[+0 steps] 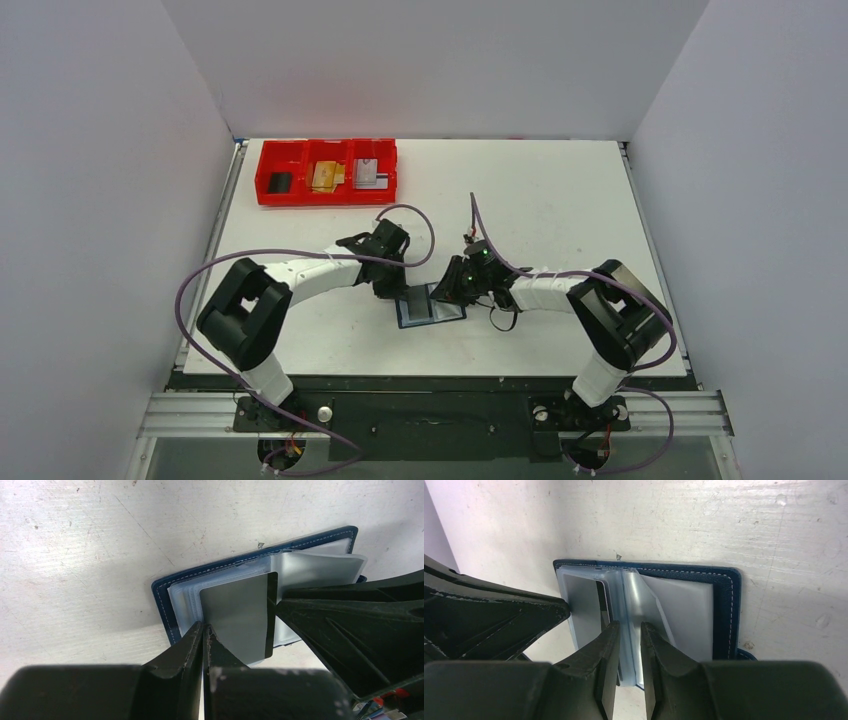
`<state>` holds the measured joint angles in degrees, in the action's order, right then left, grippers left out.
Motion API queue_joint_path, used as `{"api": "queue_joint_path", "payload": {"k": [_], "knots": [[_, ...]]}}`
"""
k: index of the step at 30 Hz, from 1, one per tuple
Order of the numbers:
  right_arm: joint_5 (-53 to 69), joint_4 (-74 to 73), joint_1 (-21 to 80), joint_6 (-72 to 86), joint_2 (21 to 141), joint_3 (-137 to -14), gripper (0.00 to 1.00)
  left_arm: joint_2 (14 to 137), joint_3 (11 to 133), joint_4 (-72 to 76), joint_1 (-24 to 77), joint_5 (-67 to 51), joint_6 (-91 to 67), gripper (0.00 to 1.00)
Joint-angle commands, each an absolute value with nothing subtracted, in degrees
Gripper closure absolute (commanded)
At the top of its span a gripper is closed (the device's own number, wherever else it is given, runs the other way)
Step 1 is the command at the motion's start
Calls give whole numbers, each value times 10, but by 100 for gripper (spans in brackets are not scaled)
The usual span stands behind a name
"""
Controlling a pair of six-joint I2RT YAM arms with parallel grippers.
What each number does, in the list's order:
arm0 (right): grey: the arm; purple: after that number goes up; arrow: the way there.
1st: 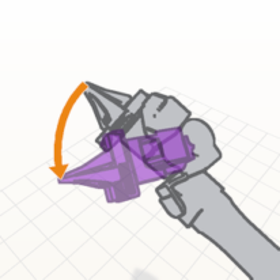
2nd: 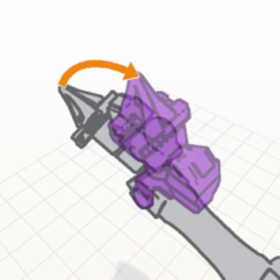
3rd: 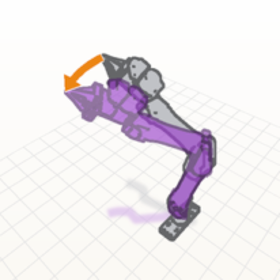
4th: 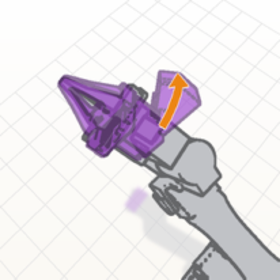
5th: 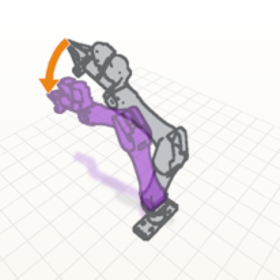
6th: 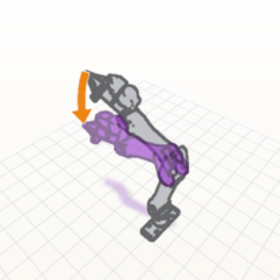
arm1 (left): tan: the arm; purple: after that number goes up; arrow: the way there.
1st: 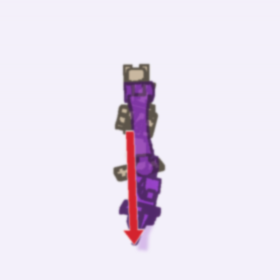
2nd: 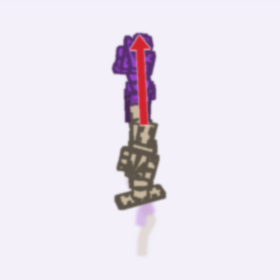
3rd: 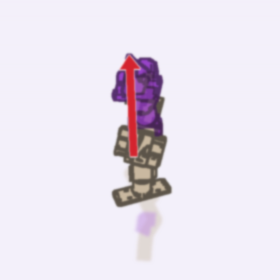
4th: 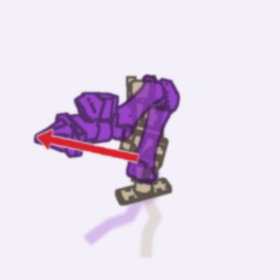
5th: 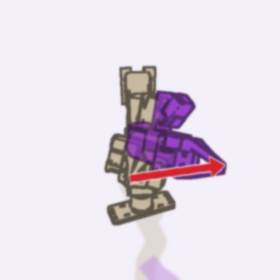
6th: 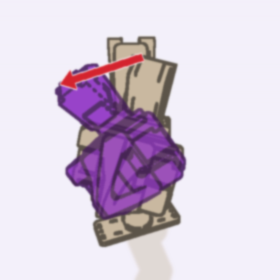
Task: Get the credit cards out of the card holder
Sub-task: Remove the credit card from the card holder.
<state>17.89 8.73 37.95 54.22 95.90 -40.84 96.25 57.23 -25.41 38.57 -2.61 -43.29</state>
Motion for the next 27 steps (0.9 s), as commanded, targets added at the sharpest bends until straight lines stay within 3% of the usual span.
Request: {"api": "queue_joint_path", "payload": {"k": [1,27], "knots": [[187,135,372,556,945,-388,79,973,570,-240,385,-16,-438,100],[210,194,369,571,935,-364,80,992,572,-237,391,-26,-446,100]]}}
